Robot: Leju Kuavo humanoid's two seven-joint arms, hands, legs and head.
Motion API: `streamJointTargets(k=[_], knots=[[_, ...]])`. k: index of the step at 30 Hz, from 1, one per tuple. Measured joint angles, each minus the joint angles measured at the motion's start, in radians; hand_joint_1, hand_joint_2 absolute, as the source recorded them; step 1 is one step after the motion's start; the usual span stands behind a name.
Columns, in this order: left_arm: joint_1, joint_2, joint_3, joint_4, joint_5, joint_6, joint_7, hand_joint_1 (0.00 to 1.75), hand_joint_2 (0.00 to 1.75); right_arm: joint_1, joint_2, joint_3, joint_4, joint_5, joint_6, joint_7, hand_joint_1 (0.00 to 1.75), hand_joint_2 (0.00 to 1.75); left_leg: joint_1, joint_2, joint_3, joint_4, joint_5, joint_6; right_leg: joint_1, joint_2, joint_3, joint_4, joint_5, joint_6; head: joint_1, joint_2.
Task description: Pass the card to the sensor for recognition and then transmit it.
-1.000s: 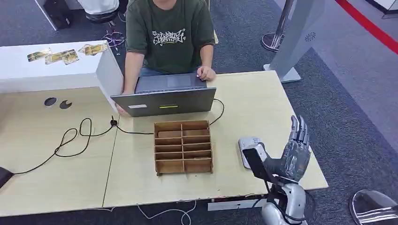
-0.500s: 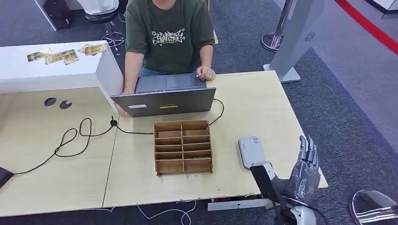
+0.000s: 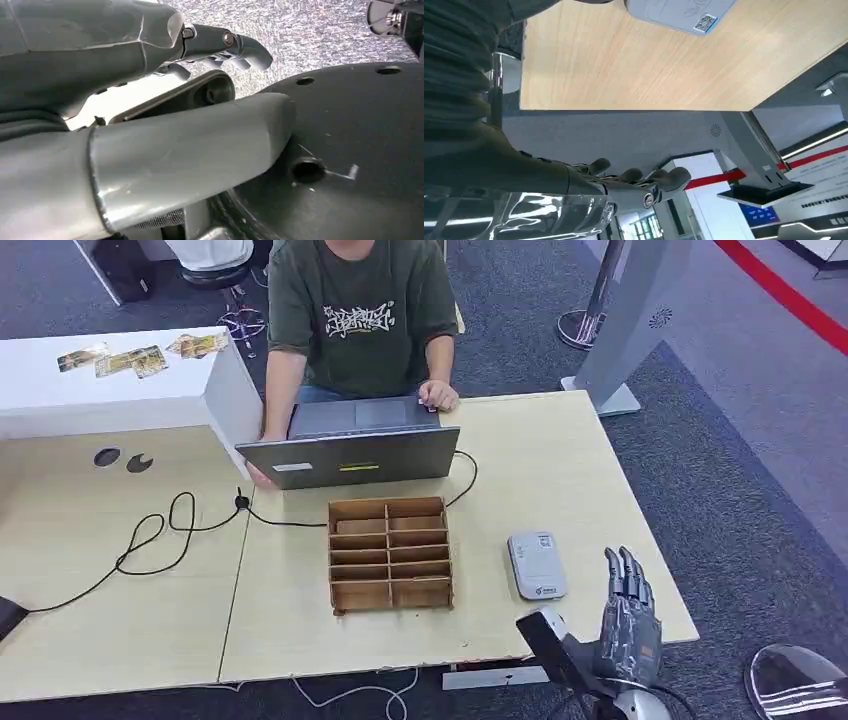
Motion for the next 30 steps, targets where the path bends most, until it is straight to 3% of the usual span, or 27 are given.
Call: streamJointTargets(k=[10, 24, 30], knots=[[0.002, 0.007, 0.000, 0.000, 0.002, -0.010, 0.000, 0.00, 0.00, -0.022, -0.052, 0.067, 0.000, -0.037, 0.025, 0.018, 0.00, 1.75, 0.000, 0.000, 0.000, 0.000, 0.000, 0.000, 0.000, 0.000, 0.000, 0.000, 0.000, 0.000, 0.000, 0.000], [0.002, 0.014, 0.000, 0.000, -0.005, -0.017, 0.000, 0.00, 0.00, -0.145, -0.030, 0.170, 0.087, -0.113, 0.036, -0.110, 0.00, 1.75, 0.000, 0.000, 0.000, 0.000, 0.000, 0.000, 0.000, 0.000, 0.000, 0.000, 0.000, 0.000, 0.000, 0.000], [0.002, 0.020, 0.000, 0.000, -0.013, -0.026, 0.002, 0.00, 0.00, -0.205, 0.024, 0.187, 0.155, -0.131, 0.043, -0.187, 0.00, 1.75, 0.000, 0.000, 0.000, 0.000, 0.000, 0.000, 0.000, 0.000, 0.000, 0.000, 0.000, 0.000, 0.000, 0.000]])
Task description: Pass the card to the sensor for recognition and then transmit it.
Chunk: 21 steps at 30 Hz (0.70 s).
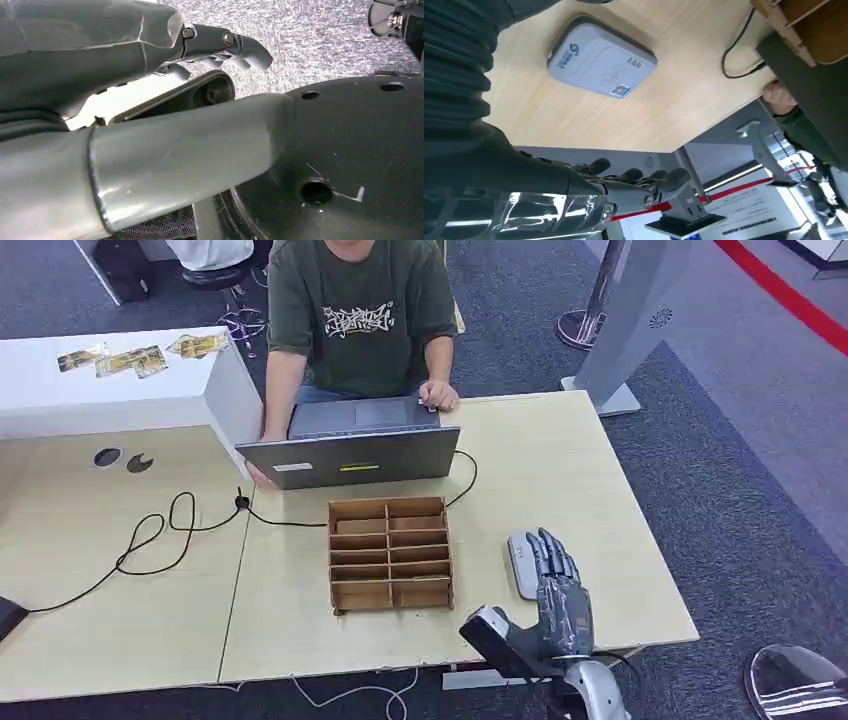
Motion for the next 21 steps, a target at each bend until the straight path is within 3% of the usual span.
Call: streamJointTargets(k=[7, 21], knots=[[0.000, 0.006, 0.000, 0.000, -0.006, -0.005, 0.002, 0.00, 0.00, -0.045, 0.062, 0.005, 0.059, -0.024, 0.001, -0.059, 0.00, 1.75, 0.000, 0.000, 0.000, 0.000, 0.000, 0.000, 0.000, 0.000, 0.000, 0.000, 0.000, 0.000, 0.000, 0.000], [0.000, 0.015, 0.000, 0.000, -0.015, -0.011, 0.002, 0.00, 0.00, -0.102, 0.102, 0.041, 0.103, -0.059, 0.000, -0.118, 0.00, 1.75, 0.000, 0.000, 0.000, 0.000, 0.000, 0.000, 0.000, 0.000, 0.000, 0.000, 0.000, 0.000, 0.000, 0.000]])
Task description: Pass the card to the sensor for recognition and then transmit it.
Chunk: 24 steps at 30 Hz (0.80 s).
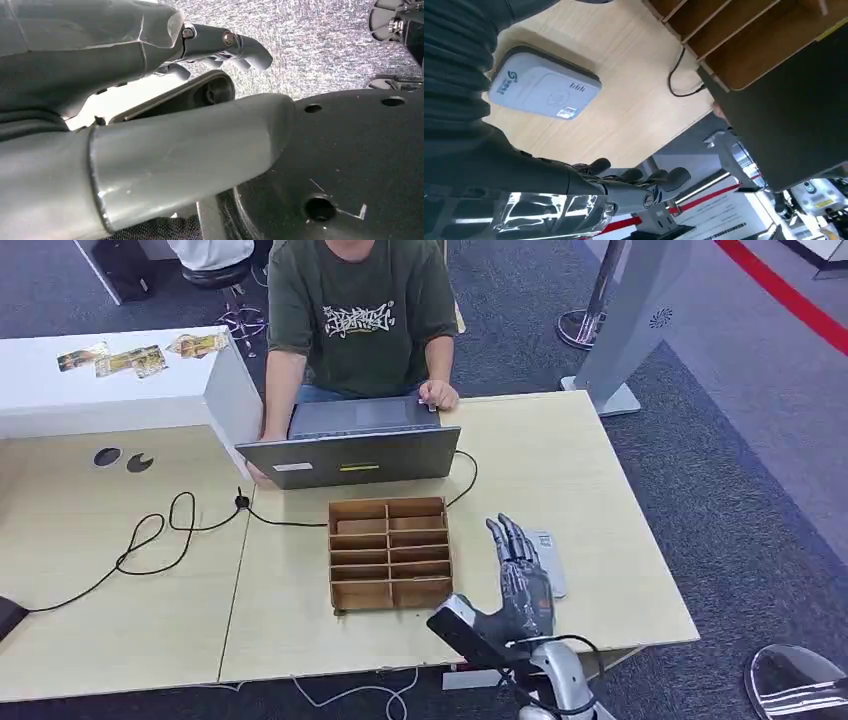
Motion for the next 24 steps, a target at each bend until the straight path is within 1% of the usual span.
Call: streamJointTargets(k=[8, 14, 19, 24], knots=[[0.000, 0.005, 0.000, 0.000, -0.004, -0.007, 0.000, 0.00, 0.00, -0.042, 0.008, 0.037, 0.024, 0.000, 0.009, -0.009, 0.00, 1.75, 0.000, 0.000, 0.000, 0.000, 0.000, 0.000, 0.000, 0.000, 0.000, 0.000, 0.000, 0.000, 0.000, 0.000], [0.000, 0.008, 0.000, 0.000, -0.005, -0.007, 0.000, 0.00, 0.00, -0.075, 0.006, 0.072, 0.056, 0.009, 0.078, 0.022, 0.00, 1.75, 0.000, 0.000, 0.000, 0.000, 0.000, 0.000, 0.000, 0.000, 0.000, 0.000, 0.000, 0.000, 0.000, 0.000], [0.000, 0.012, 0.000, 0.000, -0.005, -0.007, 0.000, 0.00, 0.00, -0.098, 0.002, 0.096, 0.081, 0.003, 0.101, 0.035, 0.00, 1.75, 0.000, 0.000, 0.000, 0.000, 0.000, 0.000, 0.000, 0.000, 0.000, 0.000, 0.000, 0.000, 0.000, 0.000], [0.001, 0.013, 0.000, 0.000, -0.005, -0.007, 0.003, 0.00, 0.00, -0.122, -0.009, 0.119, 0.104, -0.013, 0.169, 0.066, 0.00, 1.75, 0.000, 0.000, 0.000, 0.000, 0.000, 0.000, 0.000, 0.000, 0.000, 0.000, 0.000, 0.000, 0.000, 0.000]])
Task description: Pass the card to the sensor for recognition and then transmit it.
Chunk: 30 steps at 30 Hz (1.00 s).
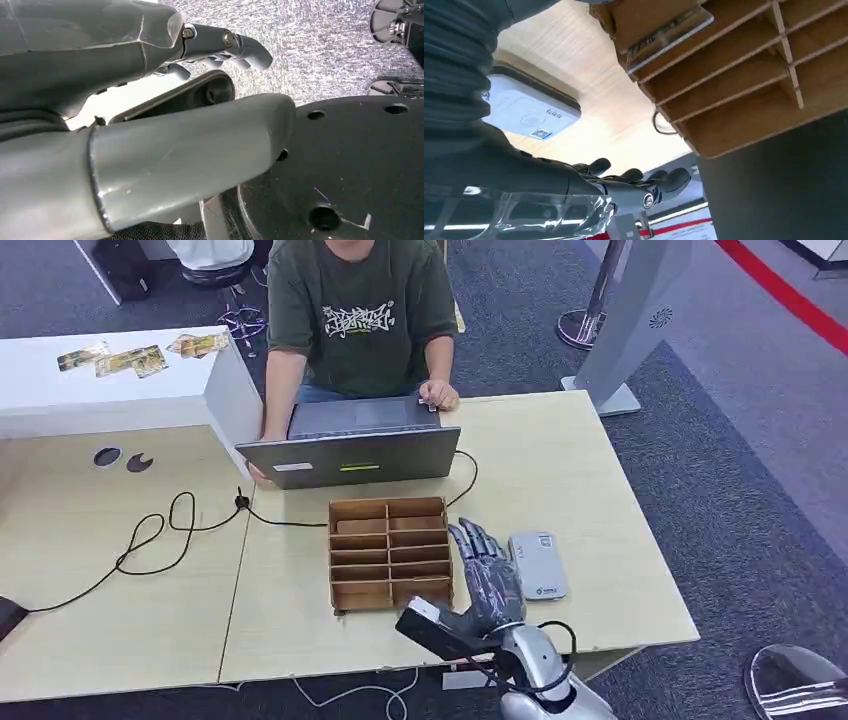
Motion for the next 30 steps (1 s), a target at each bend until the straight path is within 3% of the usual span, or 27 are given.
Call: streamJointTargets(k=[4, 12, 22, 30], knots=[[0.000, 0.002, 0.000, 0.000, 0.002, 0.000, 0.000, 0.00, 0.00, -0.024, -0.014, 0.020, 0.021, -0.008, 0.052, 0.025, 0.00, 1.75, 0.000, 0.000, 0.000, 0.000, 0.000, 0.000, 0.000, 0.000, 0.000, 0.000, 0.000, 0.000, 0.000, 0.000], [0.000, 0.002, 0.000, 0.000, 0.006, 0.000, 0.001, 0.00, 0.00, -0.051, -0.029, 0.051, 0.055, 0.045, 0.068, 0.073, 0.00, 1.75, 0.000, 0.000, 0.000, 0.000, 0.000, 0.000, 0.000, 0.000, 0.000, 0.000, 0.000, 0.000, 0.000, 0.000], [0.001, 0.002, 0.000, 0.000, 0.011, 0.002, 0.001, 0.00, 0.00, -0.054, -0.038, 0.059, 0.062, 0.048, 0.044, 0.083, 0.00, 1.75, 0.000, 0.000, 0.000, 0.000, 0.000, 0.000, 0.000, 0.000, 0.000, 0.000, 0.000, 0.000, 0.000, 0.000], [0.001, -0.001, 0.000, 0.000, 0.018, 0.006, 0.000, 0.00, 0.00, -0.018, -0.066, 0.051, -0.016, 0.057, -0.003, 0.086, 0.00, 1.75, 0.000, 0.000, 0.000, 0.000, 0.000, 0.000, 0.000, 0.000, 0.000, 0.000, 0.000, 0.000, 0.000, 0.000]])
